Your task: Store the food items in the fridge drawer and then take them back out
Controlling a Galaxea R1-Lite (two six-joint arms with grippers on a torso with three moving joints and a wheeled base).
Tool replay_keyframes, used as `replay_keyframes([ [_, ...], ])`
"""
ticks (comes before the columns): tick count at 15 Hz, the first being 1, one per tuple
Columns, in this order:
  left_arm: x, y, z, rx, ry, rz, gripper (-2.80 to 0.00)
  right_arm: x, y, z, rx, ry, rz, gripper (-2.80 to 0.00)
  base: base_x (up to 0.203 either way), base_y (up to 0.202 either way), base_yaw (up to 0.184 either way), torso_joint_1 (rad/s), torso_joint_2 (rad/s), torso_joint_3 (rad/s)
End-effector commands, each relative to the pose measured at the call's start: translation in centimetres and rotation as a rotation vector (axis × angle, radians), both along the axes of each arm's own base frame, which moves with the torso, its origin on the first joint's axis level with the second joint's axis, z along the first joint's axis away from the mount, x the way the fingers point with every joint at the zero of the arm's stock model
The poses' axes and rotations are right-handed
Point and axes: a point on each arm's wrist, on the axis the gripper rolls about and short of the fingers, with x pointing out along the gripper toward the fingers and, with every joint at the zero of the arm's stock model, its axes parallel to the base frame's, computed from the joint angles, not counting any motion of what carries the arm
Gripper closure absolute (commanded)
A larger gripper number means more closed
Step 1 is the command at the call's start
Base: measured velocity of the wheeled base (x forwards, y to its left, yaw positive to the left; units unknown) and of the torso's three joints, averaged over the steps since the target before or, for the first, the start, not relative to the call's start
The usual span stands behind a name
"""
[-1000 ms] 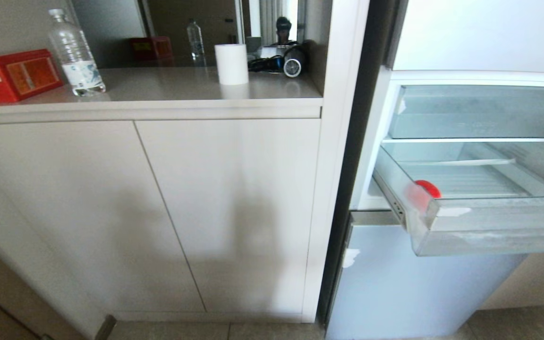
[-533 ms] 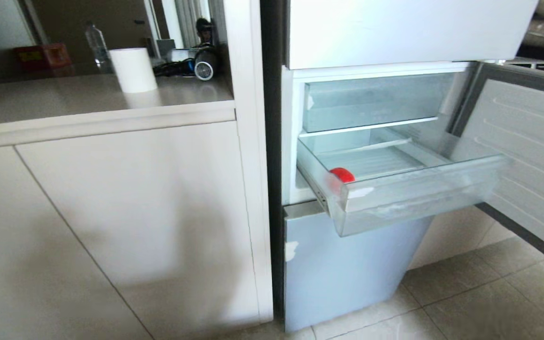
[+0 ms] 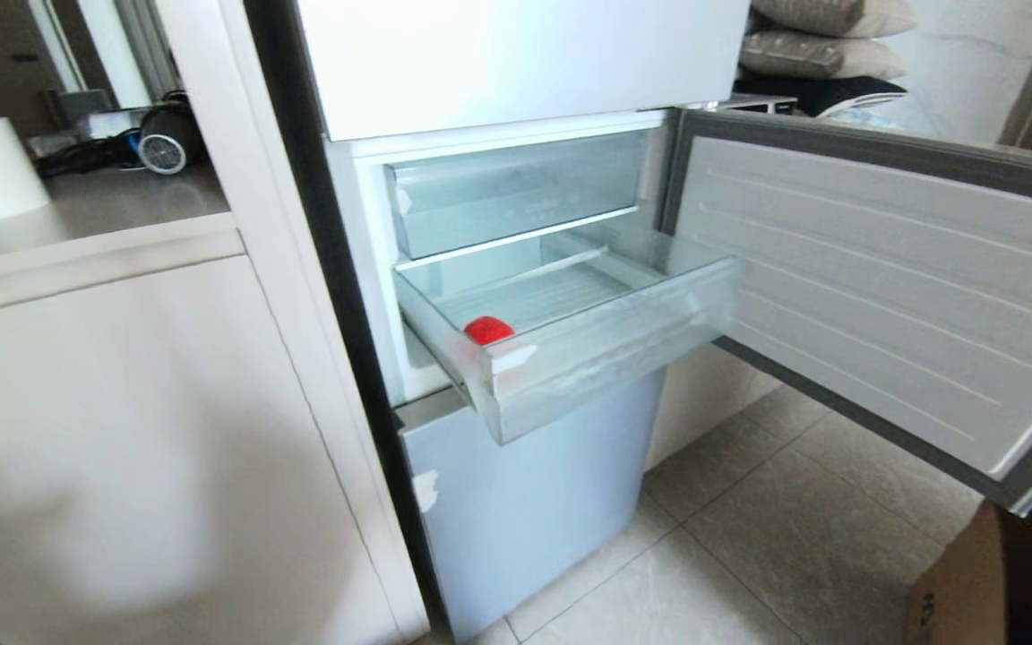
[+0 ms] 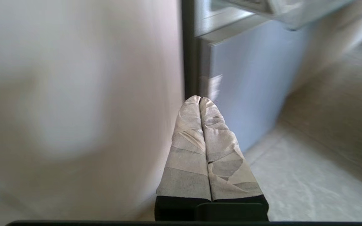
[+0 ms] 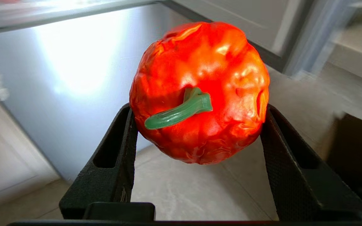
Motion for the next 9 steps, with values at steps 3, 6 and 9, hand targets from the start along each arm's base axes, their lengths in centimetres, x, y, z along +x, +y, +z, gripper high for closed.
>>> replay_keyframes([
  [3, 0.0, 0.0, 0.0, 0.000, 0.001, 0.001, 0.00, 0.0, 0.0, 0.0, -0.010, 0.002, 0.002, 0.00, 0.000, 0.010, -0.174, 0.003, 0.00, 0.000],
  [6, 0.0, 0.0, 0.0, 0.000, 0.001, 0.001, 0.00, 0.0, 0.0, 0.0, -0.034, 0.001, 0.009, 0.00, 0.003, 0.009, -0.137, 0.004, 0.00, 0.005],
  [9, 0.0, 0.0, 0.0, 0.000, -0.001, 0.001, 0.00, -0.2, 0.0, 1.0, -0.053, -0.027, -0.016, 0.00, -0.002, 0.000, -0.018, 0.000, 0.00, 0.000],
])
